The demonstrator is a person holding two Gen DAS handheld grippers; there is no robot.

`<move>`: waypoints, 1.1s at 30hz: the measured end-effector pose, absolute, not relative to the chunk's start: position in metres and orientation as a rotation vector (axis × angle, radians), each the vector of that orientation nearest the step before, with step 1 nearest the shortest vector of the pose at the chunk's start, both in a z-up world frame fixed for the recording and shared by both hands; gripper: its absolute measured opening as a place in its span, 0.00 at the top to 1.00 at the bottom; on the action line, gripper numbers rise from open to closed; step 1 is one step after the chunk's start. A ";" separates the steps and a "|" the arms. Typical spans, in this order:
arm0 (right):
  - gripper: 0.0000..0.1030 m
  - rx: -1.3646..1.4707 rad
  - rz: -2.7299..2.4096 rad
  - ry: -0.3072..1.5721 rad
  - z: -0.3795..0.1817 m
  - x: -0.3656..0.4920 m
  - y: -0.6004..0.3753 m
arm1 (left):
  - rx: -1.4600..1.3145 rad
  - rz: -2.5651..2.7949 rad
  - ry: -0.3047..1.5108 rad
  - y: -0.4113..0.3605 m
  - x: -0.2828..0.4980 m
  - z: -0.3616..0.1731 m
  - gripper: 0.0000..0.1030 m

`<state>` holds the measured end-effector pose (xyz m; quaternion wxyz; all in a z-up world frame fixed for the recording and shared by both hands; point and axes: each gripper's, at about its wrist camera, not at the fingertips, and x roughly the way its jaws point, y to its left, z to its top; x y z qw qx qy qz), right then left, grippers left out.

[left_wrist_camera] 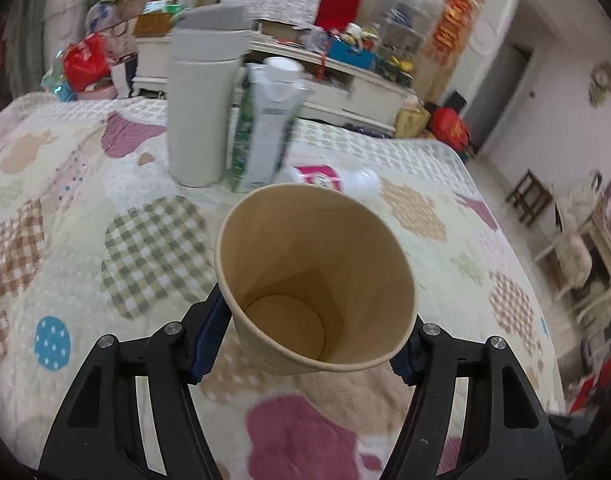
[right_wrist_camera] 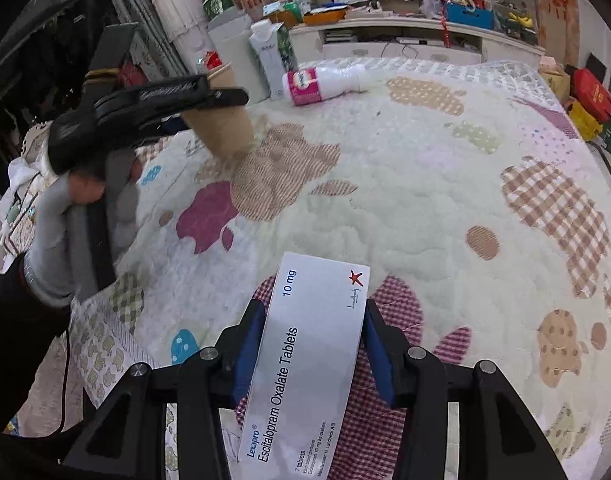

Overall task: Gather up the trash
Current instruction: 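Grasp the white Escitalopram box with the right tool while the left tool grasps the paper cup, then carry the Escitalopram box and paper cup with both tools over the black bin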

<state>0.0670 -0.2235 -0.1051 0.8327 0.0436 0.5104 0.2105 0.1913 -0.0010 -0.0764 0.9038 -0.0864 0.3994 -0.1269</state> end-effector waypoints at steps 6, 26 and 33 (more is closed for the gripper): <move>0.55 0.110 0.380 1.047 -0.094 0.062 -0.250 | -0.133 -0.330 0.825 -0.040 0.165 -0.062 0.35; 0.55 0.134 0.211 0.944 -0.059 0.022 -0.337 | -0.035 -0.512 0.824 -0.151 0.118 -0.043 0.36; 0.55 0.138 0.095 0.917 -0.048 0.007 -0.387 | -0.012 -0.608 0.839 -0.200 0.106 -0.041 0.36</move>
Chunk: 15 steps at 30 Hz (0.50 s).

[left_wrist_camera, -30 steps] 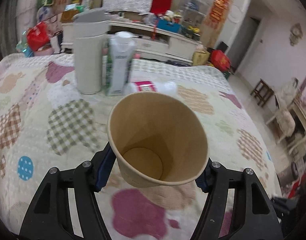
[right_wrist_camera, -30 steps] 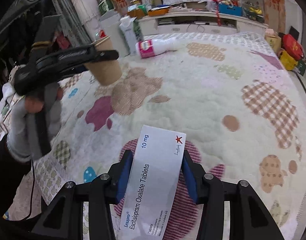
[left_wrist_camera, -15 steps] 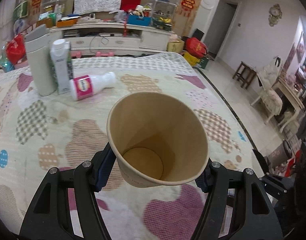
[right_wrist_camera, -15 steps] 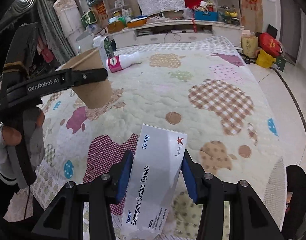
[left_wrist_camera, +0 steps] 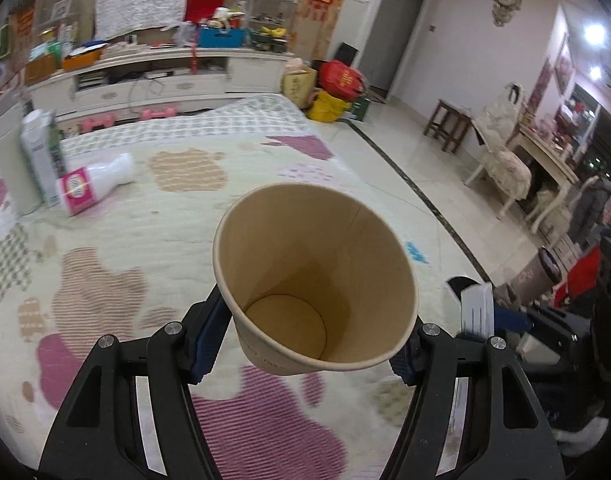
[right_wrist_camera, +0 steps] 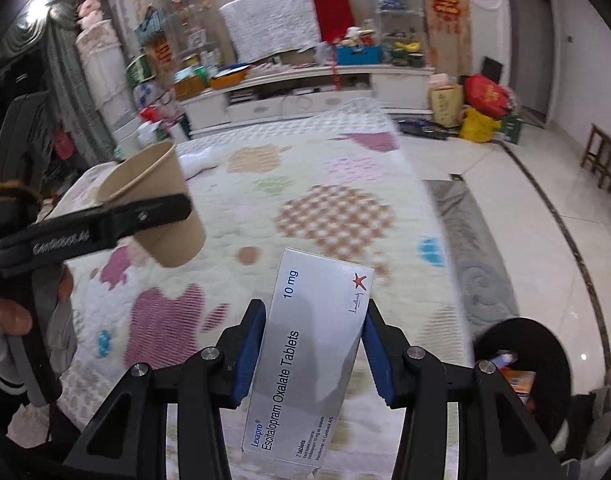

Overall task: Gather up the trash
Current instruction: 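Carry the Escitalopram box and paper cup with both tools over the black bin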

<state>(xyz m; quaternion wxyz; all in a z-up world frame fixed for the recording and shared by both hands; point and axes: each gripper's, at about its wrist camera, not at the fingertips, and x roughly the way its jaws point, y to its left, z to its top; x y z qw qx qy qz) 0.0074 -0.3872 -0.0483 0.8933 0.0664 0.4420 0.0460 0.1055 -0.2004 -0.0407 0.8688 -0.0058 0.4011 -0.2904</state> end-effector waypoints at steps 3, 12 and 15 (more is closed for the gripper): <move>0.55 0.148 0.028 0.909 -0.045 -0.001 -0.418 | -0.010 -0.655 0.849 -0.225 0.100 -0.039 0.35; 0.55 0.192 -0.160 0.911 -0.045 -0.023 -0.503 | 0.023 -0.803 0.883 -0.302 0.077 -0.042 0.35; 0.55 0.207 -0.210 0.921 -0.050 -0.031 -0.526 | 0.027 -0.843 0.907 -0.325 0.073 -0.046 0.35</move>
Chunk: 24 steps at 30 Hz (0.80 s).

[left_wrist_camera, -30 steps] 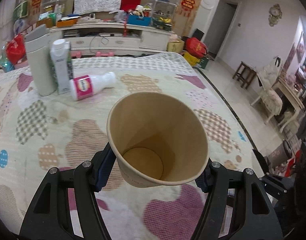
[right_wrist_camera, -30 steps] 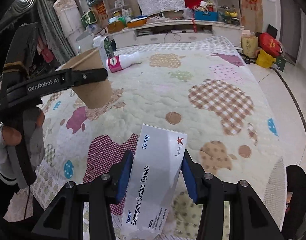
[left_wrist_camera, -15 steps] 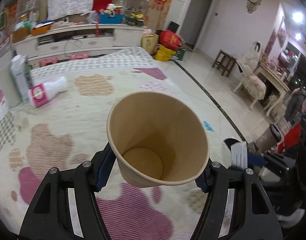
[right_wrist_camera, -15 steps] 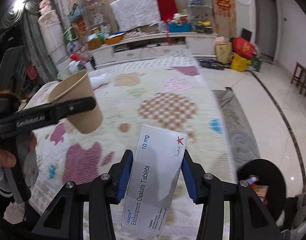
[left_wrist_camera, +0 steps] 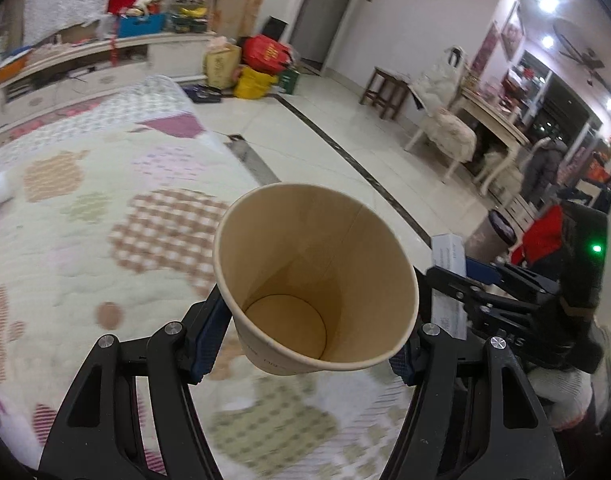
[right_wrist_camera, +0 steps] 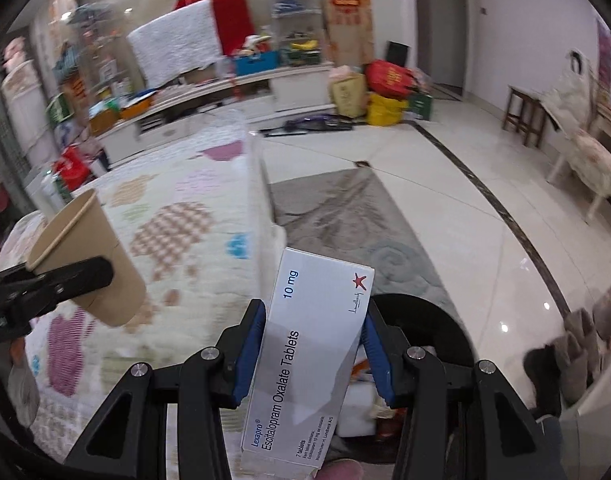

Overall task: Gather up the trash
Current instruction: 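Carry the Escitalopram box and paper cup with both tools over the black bin, then open both tools to drop the box and paper cup into the bin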

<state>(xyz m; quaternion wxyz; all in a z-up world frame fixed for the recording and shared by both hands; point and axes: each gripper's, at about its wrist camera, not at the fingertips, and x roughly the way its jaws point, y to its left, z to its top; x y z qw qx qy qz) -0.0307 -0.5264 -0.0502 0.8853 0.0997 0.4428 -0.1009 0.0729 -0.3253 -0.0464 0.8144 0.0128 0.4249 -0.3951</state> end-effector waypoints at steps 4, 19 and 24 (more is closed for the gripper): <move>0.55 0.219 -0.274 0.936 -0.060 -0.042 -0.556 | 0.025 -0.898 0.949 -0.355 0.067 -0.050 0.35; 0.45 0.355 -0.402 0.963 -0.095 -0.062 -0.628 | 0.041 -1.059 1.102 -0.455 0.045 -0.077 0.34; 0.31 0.393 -0.427 0.950 -0.099 -0.069 -0.637 | 0.044 -1.071 1.123 -0.459 0.048 -0.082 0.28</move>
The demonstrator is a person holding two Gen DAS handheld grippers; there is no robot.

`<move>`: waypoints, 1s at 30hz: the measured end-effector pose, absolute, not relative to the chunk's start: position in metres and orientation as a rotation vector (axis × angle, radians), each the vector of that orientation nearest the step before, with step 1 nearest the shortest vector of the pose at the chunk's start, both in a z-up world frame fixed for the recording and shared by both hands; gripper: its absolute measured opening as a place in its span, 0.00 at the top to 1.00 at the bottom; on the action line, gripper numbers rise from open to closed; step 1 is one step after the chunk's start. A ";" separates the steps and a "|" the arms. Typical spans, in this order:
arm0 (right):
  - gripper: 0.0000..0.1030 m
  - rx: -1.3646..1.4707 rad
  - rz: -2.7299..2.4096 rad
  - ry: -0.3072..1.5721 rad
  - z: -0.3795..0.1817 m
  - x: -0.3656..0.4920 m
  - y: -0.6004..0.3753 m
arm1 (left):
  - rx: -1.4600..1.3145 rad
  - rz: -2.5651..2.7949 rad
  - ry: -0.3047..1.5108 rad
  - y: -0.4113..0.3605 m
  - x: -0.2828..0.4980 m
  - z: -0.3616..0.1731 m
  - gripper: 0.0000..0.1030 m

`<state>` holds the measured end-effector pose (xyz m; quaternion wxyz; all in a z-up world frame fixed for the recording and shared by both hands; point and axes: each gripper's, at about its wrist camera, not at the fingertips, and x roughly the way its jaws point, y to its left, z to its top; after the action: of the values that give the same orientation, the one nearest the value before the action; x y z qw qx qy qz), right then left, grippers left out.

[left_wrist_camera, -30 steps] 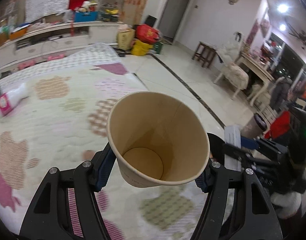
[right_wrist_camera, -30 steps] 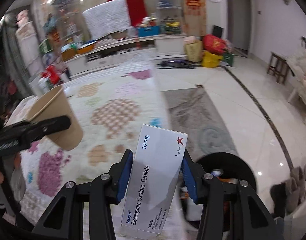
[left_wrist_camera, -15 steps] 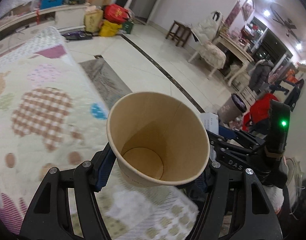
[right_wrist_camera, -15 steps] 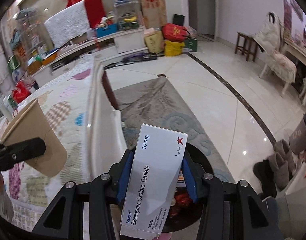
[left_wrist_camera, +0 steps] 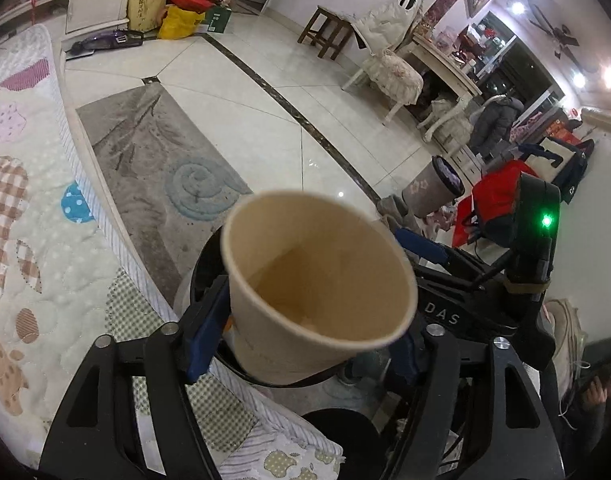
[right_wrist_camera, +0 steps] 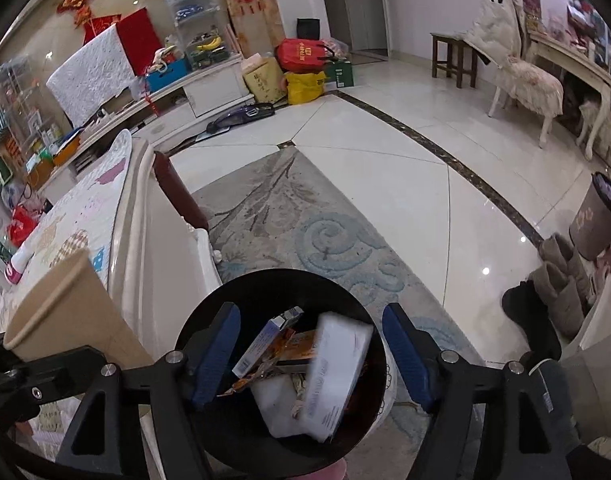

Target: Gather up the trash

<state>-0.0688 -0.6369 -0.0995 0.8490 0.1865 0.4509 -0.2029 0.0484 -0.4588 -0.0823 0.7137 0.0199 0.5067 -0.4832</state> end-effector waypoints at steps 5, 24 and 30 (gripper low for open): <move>0.31 0.400 -0.419 0.967 -0.102 -0.070 -0.632 | 0.040 -1.071 1.116 -0.458 0.047 -0.081 0.27; 0.31 0.363 -0.421 0.873 -0.080 -0.086 -0.585 | 0.089 -0.853 0.942 -0.408 0.051 -0.069 0.27; 0.31 0.318 -0.444 0.823 -0.067 -0.092 -0.557 | 0.123 -0.809 0.859 -0.387 0.043 -0.062 0.27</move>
<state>-0.0924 -0.5572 -0.0669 0.8805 0.1525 0.3951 -0.2130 0.0428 -0.3869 -0.0622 0.8292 0.0578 0.4047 -0.3812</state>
